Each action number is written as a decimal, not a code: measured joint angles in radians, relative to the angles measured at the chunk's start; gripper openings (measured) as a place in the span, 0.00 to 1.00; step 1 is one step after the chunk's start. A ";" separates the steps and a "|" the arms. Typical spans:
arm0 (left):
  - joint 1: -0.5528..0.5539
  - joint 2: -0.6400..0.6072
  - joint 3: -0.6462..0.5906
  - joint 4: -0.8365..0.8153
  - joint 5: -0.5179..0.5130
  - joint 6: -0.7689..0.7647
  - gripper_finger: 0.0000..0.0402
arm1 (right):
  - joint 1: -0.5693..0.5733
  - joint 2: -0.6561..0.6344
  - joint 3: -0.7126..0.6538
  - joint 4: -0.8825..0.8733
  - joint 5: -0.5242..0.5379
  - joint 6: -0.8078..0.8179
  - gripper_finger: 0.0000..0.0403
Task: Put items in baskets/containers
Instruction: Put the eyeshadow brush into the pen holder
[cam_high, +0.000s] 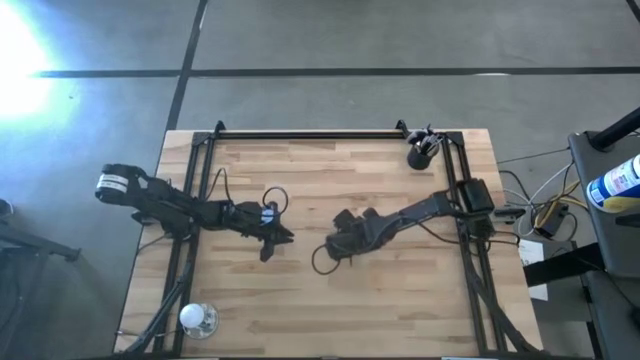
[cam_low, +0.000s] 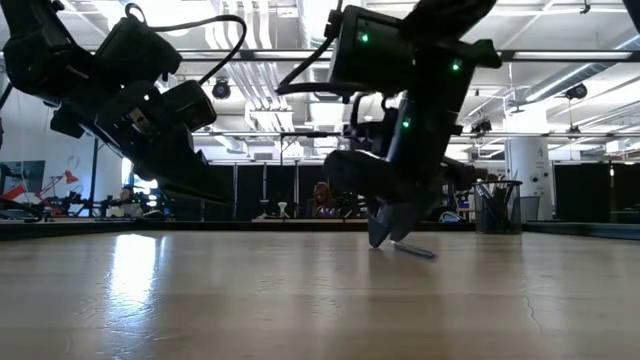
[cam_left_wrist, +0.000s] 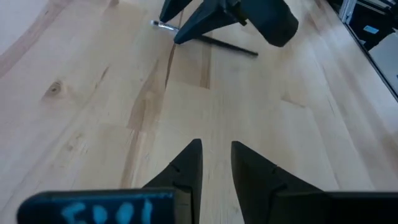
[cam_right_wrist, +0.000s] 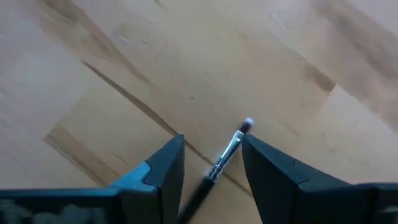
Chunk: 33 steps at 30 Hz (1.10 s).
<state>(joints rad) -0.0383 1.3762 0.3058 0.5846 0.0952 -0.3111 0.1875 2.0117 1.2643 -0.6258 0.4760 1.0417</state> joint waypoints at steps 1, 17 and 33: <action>0.000 0.000 0.000 0.000 0.000 0.000 0.19 | -0.005 0.000 -0.006 0.003 -0.014 0.005 0.38; 0.000 0.000 0.000 0.008 -0.006 -0.023 0.19 | -0.020 -0.004 -0.050 0.105 -0.084 -0.107 0.11; -0.005 0.000 -0.202 0.607 -0.028 0.030 0.03 | 0.006 -0.122 -0.140 0.590 -0.001 -0.506 0.02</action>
<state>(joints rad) -0.0430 1.3758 0.1040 1.1919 0.0669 -0.2812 0.1934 1.8893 1.1246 -0.0358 0.4747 0.5357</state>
